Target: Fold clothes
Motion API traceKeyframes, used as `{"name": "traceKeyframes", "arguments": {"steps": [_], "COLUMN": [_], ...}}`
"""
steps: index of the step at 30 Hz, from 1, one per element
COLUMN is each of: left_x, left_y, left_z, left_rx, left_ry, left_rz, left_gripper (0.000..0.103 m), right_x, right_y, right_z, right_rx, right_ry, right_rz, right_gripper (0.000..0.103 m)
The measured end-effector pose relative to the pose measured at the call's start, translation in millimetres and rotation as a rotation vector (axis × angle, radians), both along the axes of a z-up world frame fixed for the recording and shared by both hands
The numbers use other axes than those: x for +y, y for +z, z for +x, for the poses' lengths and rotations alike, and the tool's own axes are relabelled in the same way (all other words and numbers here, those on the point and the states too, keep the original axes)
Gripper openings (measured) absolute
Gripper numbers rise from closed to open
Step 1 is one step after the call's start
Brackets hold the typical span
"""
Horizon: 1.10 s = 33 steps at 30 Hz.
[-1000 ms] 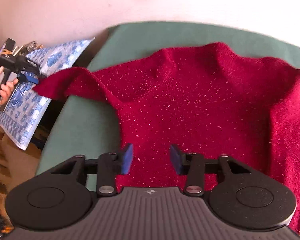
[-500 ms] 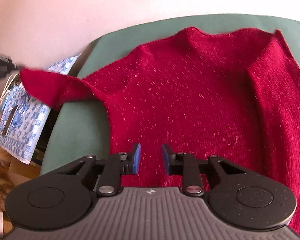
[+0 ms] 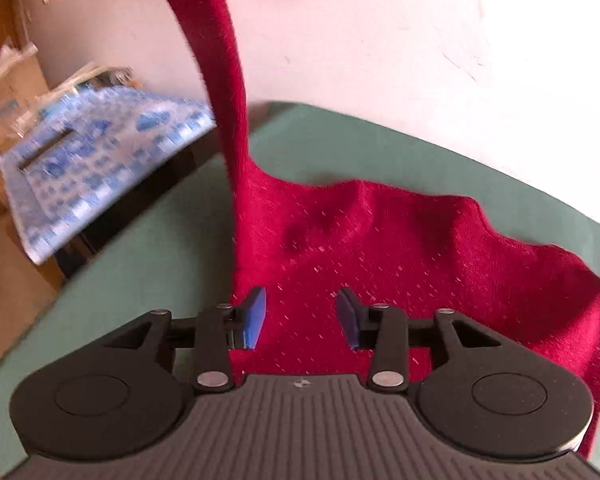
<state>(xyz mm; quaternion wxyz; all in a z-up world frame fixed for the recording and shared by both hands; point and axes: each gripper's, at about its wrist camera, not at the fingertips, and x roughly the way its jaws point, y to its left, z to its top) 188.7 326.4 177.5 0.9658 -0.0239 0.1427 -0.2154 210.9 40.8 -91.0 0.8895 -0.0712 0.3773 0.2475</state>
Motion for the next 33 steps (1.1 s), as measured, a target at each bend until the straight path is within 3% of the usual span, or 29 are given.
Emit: {"name": "traceKeyframes", "arguments": {"steps": [2,5,9,12,15,19,24,27,28,30,31,33], "left_x": [-13.7,-35.1,-67.5,-94.0,-117.4,-152.4,-190.8,-207.9,-212.9,-223.5,-229.5,-241.7], "left_y": [1.3,1.8,2.4,2.1,2.6,3.2,-3.5,-11.8,-14.6,-20.0,-22.6,-26.9], "left_z": [-0.8,-1.8,-1.9,-4.9,-5.7,-5.1,-5.1,-5.8,-6.6,-7.2,-6.7,-3.4], "left_rx": [0.006,0.015,0.018,0.014,0.008,0.006,0.019,0.041,0.045,0.052,0.055,0.058], "left_ry": [-0.008,-0.018,-0.046,-0.063,-0.099,-0.161,-0.242,-0.295,-0.310,-0.332,-0.339,-0.333], "left_rz": [0.003,0.019,0.043,0.077,0.102,0.124,0.149,0.162,0.168,0.180,0.185,0.196], "left_gripper": [0.000,0.000,0.000,0.000,0.000,0.000,0.000,0.000,0.000,0.000,0.001,0.012], "right_x": [0.9,9.3,28.5,20.0,0.1,-19.1,-42.6,-58.6,-62.0,-70.6,-78.8,-95.7], "right_y": [2.8,12.1,31.9,61.7,95.4,129.3,143.2,142.8,141.1,138.2,137.0,135.7], "right_z": [5.0,7.9,15.6,8.4,-2.8,-12.5,-21.3,-19.1,-16.6,-12.0,-11.2,-12.5], "right_rx": [-0.015,-0.104,-0.237,-0.392,-0.540,-0.694,-0.754,-0.750,-0.730,-0.686,-0.667,-0.641], "right_ry": [0.018,0.043,0.055,0.044,0.043,0.070,0.055,0.026,0.019,-0.001,-0.021,-0.080], "right_rz": [0.033,0.066,0.091,0.136,0.173,0.126,0.108,0.117,0.106,0.100,0.117,0.147], "right_gripper": [0.043,0.057,0.058,0.058,0.069,0.070,0.066,0.049,0.034,0.013,0.008,0.008]}}
